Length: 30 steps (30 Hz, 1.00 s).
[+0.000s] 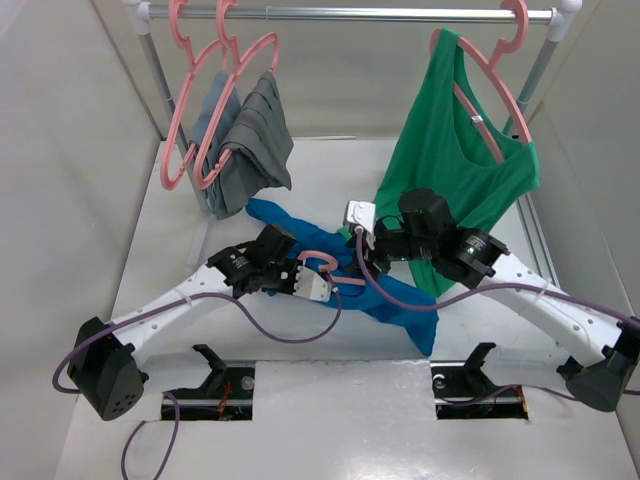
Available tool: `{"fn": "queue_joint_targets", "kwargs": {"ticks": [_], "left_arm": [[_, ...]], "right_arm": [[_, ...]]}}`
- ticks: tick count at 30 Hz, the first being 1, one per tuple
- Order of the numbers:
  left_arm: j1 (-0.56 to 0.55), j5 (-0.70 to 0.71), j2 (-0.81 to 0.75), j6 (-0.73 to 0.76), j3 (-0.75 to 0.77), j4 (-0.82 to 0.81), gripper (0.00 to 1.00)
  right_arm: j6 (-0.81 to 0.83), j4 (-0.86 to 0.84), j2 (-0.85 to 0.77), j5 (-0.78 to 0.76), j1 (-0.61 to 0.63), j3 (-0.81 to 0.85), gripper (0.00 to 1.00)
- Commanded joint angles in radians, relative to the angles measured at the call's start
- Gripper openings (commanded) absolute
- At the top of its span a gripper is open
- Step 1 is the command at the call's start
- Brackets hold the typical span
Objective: Place the t-shirt on the hanger
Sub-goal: Place tshirt on hanger
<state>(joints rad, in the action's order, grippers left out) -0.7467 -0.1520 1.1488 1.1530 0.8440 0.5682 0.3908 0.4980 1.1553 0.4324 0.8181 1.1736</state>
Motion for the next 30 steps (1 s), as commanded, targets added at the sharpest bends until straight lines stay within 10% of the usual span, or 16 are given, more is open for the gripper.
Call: {"fn": "queue_joint_targets", "kwargs": {"ticks": [1, 19, 25, 30], "left_arm": [[-0.006, -0.017, -0.009, 0.014, 0.055, -0.01, 0.0], [-0.006, 0.02, -0.009, -0.029, 0.044, -0.041, 0.0], [-0.006, -0.026, -0.009, -0.075, 0.078, -0.05, 0.0], [0.024, 0.052, -0.03, -0.131, 0.034, -0.102, 0.07]], "right_arm": [[0.046, -0.007, 0.018, 0.113, 0.01, 0.021, 0.56], [-0.042, -0.041, 0.115, 0.033, 0.029, -0.135, 0.36], [-0.174, -0.187, 0.127, -0.023, 0.029, -0.17, 0.0], [-0.175, -0.164, 0.075, -0.014, 0.029, -0.147, 0.0]]}}
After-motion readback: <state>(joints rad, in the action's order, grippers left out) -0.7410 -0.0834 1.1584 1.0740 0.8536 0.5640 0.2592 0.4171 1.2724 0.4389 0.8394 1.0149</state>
